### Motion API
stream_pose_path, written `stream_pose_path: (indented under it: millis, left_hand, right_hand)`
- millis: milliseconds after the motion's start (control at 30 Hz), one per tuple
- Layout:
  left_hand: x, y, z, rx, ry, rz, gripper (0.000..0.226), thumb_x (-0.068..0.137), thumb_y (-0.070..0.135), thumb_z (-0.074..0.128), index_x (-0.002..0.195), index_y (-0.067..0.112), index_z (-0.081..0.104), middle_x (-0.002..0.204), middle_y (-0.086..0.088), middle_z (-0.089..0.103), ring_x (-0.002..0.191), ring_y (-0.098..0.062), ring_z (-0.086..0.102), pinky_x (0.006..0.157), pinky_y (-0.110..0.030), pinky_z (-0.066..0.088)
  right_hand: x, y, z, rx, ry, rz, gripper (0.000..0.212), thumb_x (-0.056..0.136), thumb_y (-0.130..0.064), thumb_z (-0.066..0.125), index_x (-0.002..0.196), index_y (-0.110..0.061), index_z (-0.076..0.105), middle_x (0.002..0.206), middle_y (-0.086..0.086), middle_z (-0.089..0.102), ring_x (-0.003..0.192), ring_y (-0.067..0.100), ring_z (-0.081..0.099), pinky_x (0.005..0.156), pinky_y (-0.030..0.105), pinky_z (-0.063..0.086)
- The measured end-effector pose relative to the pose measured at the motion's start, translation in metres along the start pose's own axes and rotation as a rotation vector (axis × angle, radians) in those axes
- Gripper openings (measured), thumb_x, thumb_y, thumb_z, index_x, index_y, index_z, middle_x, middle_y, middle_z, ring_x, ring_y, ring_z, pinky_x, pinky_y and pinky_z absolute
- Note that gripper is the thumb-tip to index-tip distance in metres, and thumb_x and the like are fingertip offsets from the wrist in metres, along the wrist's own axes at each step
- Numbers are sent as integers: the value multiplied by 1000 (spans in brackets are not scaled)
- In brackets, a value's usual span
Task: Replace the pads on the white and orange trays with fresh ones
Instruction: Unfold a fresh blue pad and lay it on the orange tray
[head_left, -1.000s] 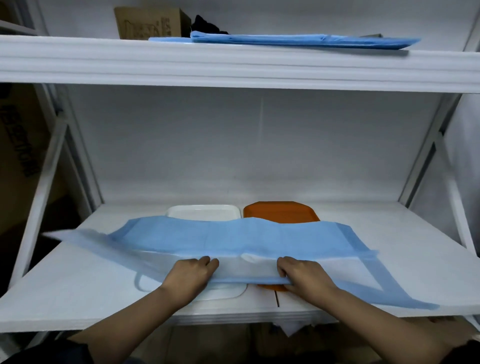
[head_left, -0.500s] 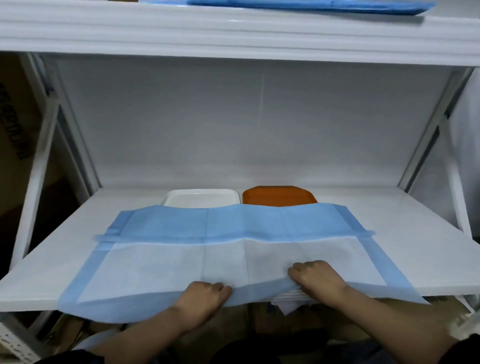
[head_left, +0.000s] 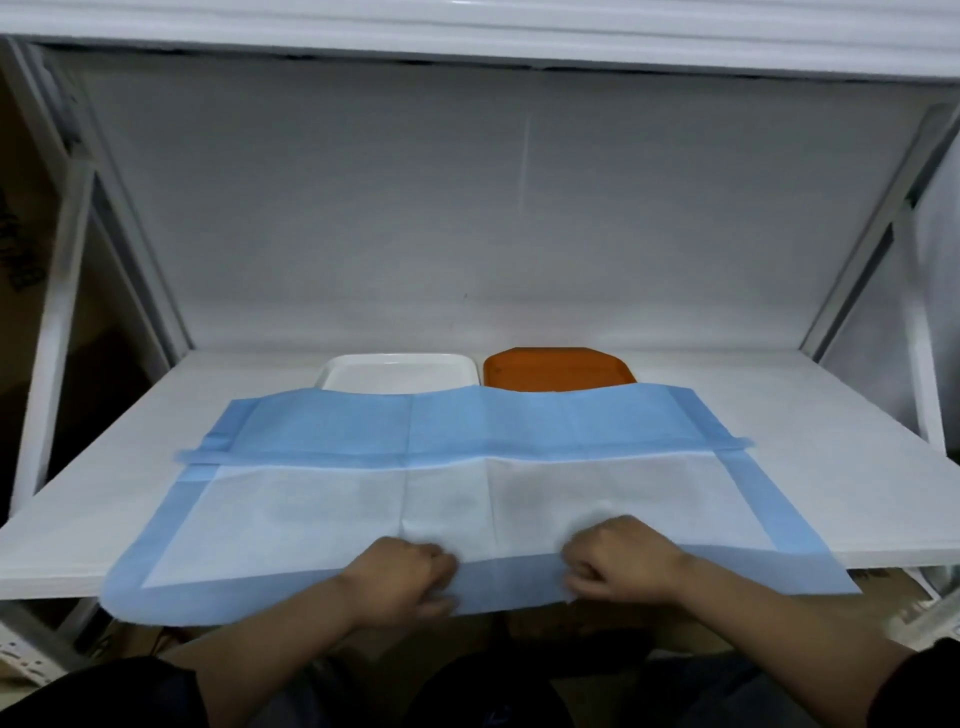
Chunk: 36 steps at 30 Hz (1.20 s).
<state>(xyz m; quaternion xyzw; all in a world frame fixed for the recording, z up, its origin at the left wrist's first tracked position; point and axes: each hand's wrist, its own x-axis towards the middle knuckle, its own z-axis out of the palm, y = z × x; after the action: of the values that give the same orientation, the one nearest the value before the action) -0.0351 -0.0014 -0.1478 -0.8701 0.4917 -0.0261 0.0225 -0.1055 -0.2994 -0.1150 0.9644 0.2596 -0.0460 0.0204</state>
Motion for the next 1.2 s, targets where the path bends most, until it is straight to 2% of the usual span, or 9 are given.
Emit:
stream_pose_path:
  millis: [100,200,367,500,667,867,1000,1100,1200]
  left_hand:
    - [24,-13,-23,-175,84,-188,50,87,57,18,85,20,53,94,1,61,84,-19,59,63,-27,36]
    - [53,-40,-34,-183,138,-346,29,97,36,35,93,16,56,99,-3,60,88,-22,59,68,-31,44]
    - [83,-80,-27,-284,-155,-543,48,94,25,46,141,21,35,144,-4,35,127,-25,40,98,-37,40]
    - [91,-96,-14,-193,-345,-577,65,94,27,44,151,30,13,158,-1,12,139,-26,26,108,-40,27]
    - [102,-105,-8,-15,-288,-642,57,89,31,52,141,23,30,134,-7,45,121,-26,47,101,-39,29]
    - [106,-106,-16,48,-221,-697,27,91,16,46,116,18,57,118,-4,53,105,-24,58,87,-32,37]
    - [107,-114,-39,-156,-35,-830,23,88,9,45,102,15,61,103,-5,63,92,-25,62,69,-29,43]
    - [114,-125,-68,-400,138,-929,18,86,7,41,86,15,56,75,-4,72,69,-19,68,68,-27,49]
    - [128,-137,-89,-636,335,-1004,16,87,9,43,77,15,55,72,-7,72,62,-21,67,73,-29,55]
  right_hand:
    - [30,7,-21,65,152,127,33,96,-42,40,71,-21,44,72,-4,53,66,16,52,59,29,32]
    - [74,26,-23,78,239,274,29,96,-33,43,75,-15,50,79,1,59,73,18,55,59,30,37]
    - [126,52,-7,28,1,445,38,96,-28,42,130,-14,49,132,6,47,118,25,46,90,35,40]
    - [145,62,11,94,-83,490,47,95,-30,45,139,-15,36,144,7,37,125,27,42,97,38,37]
    - [153,72,17,122,4,561,46,90,-30,54,134,-20,44,129,5,50,113,25,52,92,34,40]
    - [145,78,2,101,89,526,16,91,-23,52,100,-17,64,106,4,58,93,23,58,75,31,47]
    - [145,82,-22,153,247,615,22,95,-21,45,93,-12,64,96,7,60,79,25,60,66,31,47]
    - [153,90,-51,359,354,697,22,96,-18,44,83,-12,61,80,7,67,60,19,65,62,31,52]
    - [166,101,-75,590,508,776,21,95,-15,44,80,-13,60,75,9,69,57,18,68,63,33,55]
